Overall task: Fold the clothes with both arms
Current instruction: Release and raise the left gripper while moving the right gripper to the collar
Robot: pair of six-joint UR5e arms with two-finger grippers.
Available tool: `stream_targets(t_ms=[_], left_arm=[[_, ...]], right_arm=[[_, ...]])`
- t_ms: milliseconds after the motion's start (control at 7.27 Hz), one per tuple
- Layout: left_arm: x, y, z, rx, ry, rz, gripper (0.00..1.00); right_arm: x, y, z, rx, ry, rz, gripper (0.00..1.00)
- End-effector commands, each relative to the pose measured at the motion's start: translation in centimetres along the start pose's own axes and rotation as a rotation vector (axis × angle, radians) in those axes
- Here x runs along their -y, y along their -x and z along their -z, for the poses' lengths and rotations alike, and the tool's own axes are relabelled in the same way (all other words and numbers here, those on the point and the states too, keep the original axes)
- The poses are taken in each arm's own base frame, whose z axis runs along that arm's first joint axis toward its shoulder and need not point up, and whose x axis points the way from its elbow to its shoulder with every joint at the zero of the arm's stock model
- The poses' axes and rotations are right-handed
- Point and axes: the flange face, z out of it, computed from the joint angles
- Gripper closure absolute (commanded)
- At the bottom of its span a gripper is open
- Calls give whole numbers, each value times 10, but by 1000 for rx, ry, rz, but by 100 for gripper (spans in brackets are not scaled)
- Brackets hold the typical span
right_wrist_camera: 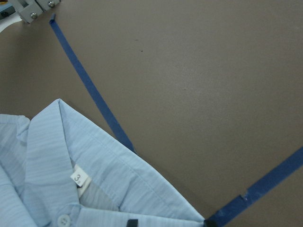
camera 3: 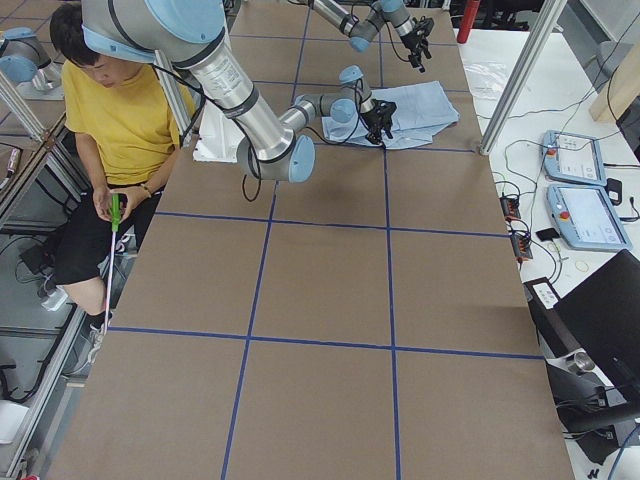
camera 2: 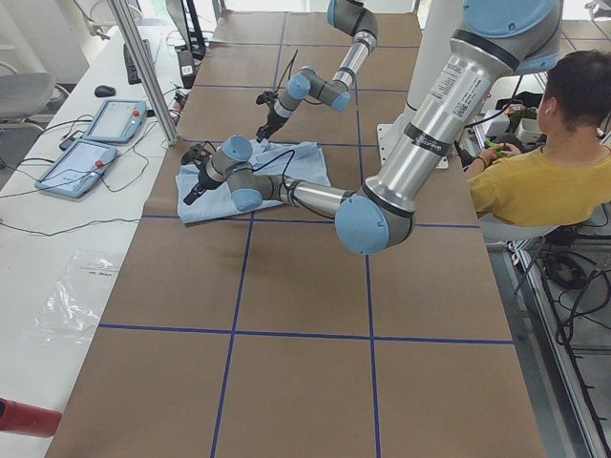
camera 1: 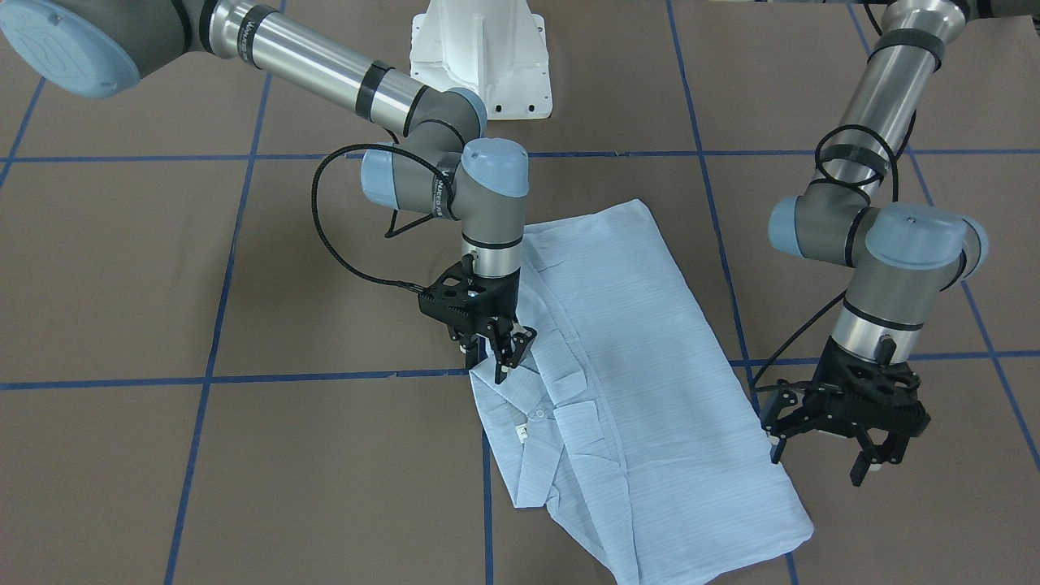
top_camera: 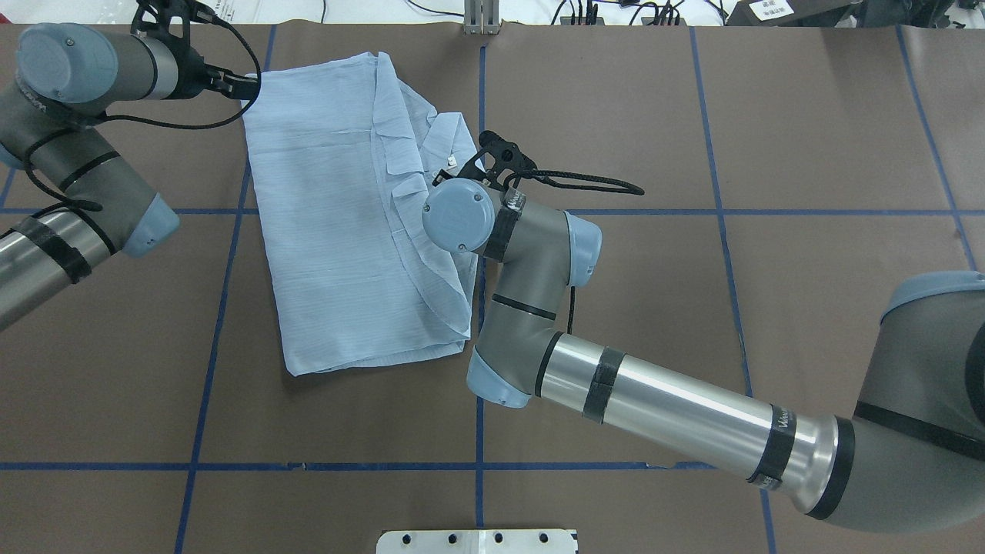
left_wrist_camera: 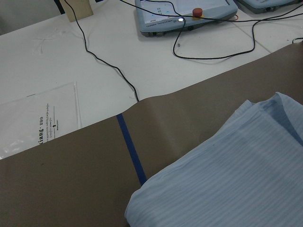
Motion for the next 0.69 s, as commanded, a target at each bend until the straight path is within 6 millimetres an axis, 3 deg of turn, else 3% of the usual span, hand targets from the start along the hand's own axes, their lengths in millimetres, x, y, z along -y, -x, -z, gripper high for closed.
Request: stream_targets(t_ms=[0, 138, 275, 412, 550], left_arm=[[0, 0, 0, 0, 0, -1, 0], [0, 0, 0, -1, 1, -1, 0], [0, 0, 0, 0, 0, -1, 0], [0, 0, 0, -1, 1, 1, 0], [0, 0, 0, 0, 0, 1, 0]], right_arm=[[-1, 6, 4, 7, 2, -1, 100], [-1, 9, 11, 16, 8, 4, 100], [-2, 0, 19, 18, 15, 21, 100], [8, -25, 27, 15, 14, 28, 100], [7, -70, 45, 23, 31, 51, 100]])
